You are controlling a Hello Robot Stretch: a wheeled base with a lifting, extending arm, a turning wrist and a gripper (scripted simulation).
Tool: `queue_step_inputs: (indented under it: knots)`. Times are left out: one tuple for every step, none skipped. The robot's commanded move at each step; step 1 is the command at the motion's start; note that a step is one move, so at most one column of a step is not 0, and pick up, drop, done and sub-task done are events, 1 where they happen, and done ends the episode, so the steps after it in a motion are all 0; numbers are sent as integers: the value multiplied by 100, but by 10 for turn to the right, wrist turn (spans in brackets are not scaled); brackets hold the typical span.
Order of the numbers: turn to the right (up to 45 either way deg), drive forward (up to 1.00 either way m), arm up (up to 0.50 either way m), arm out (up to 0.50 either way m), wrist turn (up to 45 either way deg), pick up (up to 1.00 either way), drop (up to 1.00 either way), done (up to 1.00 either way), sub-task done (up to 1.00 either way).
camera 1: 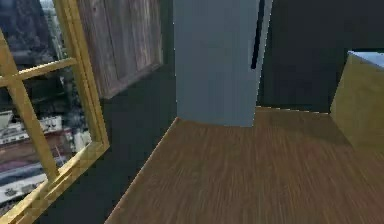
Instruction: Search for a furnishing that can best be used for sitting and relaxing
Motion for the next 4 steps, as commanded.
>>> queue_step_inputs:
  knots:
    - [450,0,0,0,0,0,0,0,0]
    - [450,0,0,0,0,0,0,0,0]
    - [240,0,0,0,0,0,0,0,0]
    - [0,100,0,0,0,0,0,0,0]
